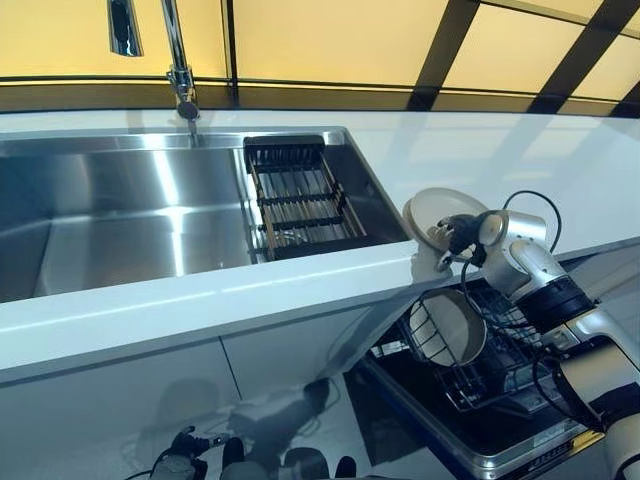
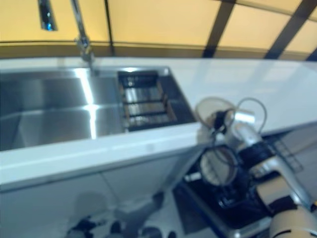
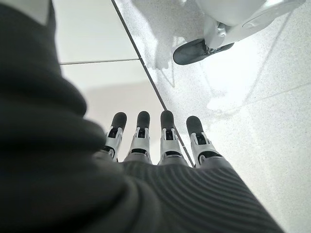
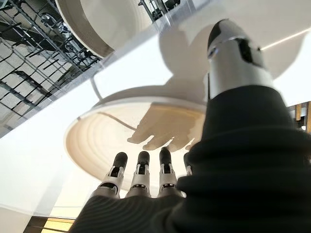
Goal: Take plates into dishwasher
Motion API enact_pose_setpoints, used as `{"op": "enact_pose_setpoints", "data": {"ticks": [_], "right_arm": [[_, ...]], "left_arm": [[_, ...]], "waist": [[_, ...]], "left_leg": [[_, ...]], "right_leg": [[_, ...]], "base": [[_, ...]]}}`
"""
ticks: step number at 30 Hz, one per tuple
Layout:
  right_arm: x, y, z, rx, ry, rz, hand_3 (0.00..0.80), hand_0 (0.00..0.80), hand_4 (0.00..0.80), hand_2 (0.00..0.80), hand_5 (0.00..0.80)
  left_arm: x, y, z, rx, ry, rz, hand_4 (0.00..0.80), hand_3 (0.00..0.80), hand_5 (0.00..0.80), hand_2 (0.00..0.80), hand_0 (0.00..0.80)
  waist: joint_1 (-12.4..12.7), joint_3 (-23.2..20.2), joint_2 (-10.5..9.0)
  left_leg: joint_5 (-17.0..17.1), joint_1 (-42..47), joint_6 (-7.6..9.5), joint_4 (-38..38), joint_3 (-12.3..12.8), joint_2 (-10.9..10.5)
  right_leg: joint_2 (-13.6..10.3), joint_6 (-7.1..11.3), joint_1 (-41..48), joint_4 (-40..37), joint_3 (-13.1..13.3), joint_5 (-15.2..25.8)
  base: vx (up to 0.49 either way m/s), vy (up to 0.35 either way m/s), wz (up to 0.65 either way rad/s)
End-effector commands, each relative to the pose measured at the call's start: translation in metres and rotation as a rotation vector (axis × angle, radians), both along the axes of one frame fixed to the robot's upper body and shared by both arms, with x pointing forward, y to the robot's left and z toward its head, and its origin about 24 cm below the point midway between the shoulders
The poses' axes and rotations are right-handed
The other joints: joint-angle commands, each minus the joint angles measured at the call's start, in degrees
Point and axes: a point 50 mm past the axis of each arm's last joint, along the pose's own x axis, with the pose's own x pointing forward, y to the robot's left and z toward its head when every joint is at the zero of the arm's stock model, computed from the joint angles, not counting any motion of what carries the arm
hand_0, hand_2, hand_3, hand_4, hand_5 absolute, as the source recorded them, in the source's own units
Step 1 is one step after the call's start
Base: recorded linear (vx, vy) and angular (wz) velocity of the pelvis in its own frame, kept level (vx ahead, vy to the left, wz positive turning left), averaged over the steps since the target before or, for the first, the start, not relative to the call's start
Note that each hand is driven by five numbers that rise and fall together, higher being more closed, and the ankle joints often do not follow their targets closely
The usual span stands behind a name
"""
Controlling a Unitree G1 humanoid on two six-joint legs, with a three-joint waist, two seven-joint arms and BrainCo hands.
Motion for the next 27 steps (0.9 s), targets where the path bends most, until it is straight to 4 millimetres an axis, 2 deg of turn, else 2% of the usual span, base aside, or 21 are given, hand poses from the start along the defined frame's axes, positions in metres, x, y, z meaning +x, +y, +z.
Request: {"op": "enact_pose_setpoints", "data": {"ticks": [1,2,4,5,10,11,12,13,27], "right_arm": [[0.013,-0.004,0.043,-0.138,-0.124,-0.053,0.0,0.0,0.0,0.0,0.0],[0.013,-0.005,0.043,-0.141,-0.123,-0.056,0.078,0.078,0.078,0.078,0.078],[0.014,-0.008,0.044,-0.154,-0.118,-0.071,0.314,0.314,0.314,0.314,0.314],[0.015,-0.009,0.044,-0.157,-0.119,-0.075,0.386,0.386,0.386,0.386,0.386],[0.016,-0.011,0.045,-0.176,-0.113,-0.094,0.467,0.467,0.467,0.467,0.467],[0.016,-0.012,0.045,-0.179,-0.114,-0.095,0.562,0.562,0.562,0.562,0.562],[0.016,-0.013,0.045,-0.182,-0.118,-0.096,0.709,0.709,0.709,0.709,0.709],[0.016,-0.013,0.046,-0.19,-0.122,-0.098,0.8,0.8,0.8,0.8,0.8],[0.018,-0.019,0.048,-0.287,-0.255,-0.075,0.8,0.8,0.8,0.8,0.8]], "left_arm": [[0.025,-0.001,0.008,0.032,-0.023,-0.113,0.0,0.0,0.0,0.0,0.0],[0.025,-0.001,0.008,0.031,-0.023,-0.114,0.0,0.0,0.0,0.0,0.0],[0.026,-0.002,0.008,0.028,-0.023,-0.119,0.0,0.0,0.0,0.0,0.0],[0.026,-0.003,0.008,0.029,-0.023,-0.12,0.0,0.0,0.0,0.0,0.0],[0.027,-0.003,0.008,0.028,-0.028,-0.126,0.0,0.0,0.0,0.0,0.0],[0.027,-0.003,0.008,0.027,-0.029,-0.127,0.0,0.0,0.0,0.0,0.0],[0.028,-0.003,0.009,0.027,-0.03,-0.129,0.0,0.0,0.0,0.0,0.0],[0.028,-0.003,0.009,0.025,-0.031,-0.13,0.0,0.0,0.0,0.0,0.0],[0.03,-0.005,0.009,0.022,-0.038,-0.146,0.0,0.0,0.0,0.0,0.0]], "waist": [[2.2,0.5,-0.43],[2.2,0.5,-0.38],[2.4,0.5,-0.24],[2.5,0.5,-0.24],[2.7,0.6,-0.17],[2.7,0.7,-0.14],[2.8,0.7,-0.1],[2.8,0.7,-0.05],[2.8,0.4,0.52]], "left_leg": [[-4.1,0.9,1.84,-0.1,-1.9,-1.1],[-4.1,0.9,1.85,-0.1,-1.9,-1.1],[-4.1,0.8,1.83,-0.1,-2.1,-1.1],[-4.1,0.8,1.83,-0.1,-2.1,-1.2],[-4.0,0.6,1.8,-0.1,-2.2,-1.2],[-4.0,0.6,1.77,-0.1,-2.2,-1.1],[-4.0,0.5,1.76,-0.1,-2.3,-1.2],[-4.0,0.5,1.76,-0.1,-2.4,-1.2],[-4.1,0.4,1.87,-0.1,-2.4,-1.2]], "right_leg": [[-3.4,3.38,-0.1,2.9,-2.0,-1.6],[-3.4,3.37,-0.1,2.9,-2.1,-1.6],[-3.5,3.34,-0.1,2.9,-2.2,-1.7],[-3.5,3.35,-0.1,2.8,-2.2,-1.7],[-3.5,3.33,-0.2,2.9,-2.3,-1.6],[-3.5,3.35,-0.2,2.8,-2.3,-1.7],[-3.6,3.36,-0.2,2.8,-2.3,-1.7],[-3.6,3.35,-0.2,2.8,-2.3,-1.6],[-3.7,3.46,-0.4,2.9,-2.3,-1.8]], "base": [[0.0,0.0,0.0],[0.0,0.0,0.0],[-0.002,0.005,0.02],[0.0,0.0,0.0],[0.0,0.0,0.0],[0.0,0.0,0.0],[0.0,0.0,0.0],[0.0,0.0,0.0],[-0.001,0.001,0.0]]}}
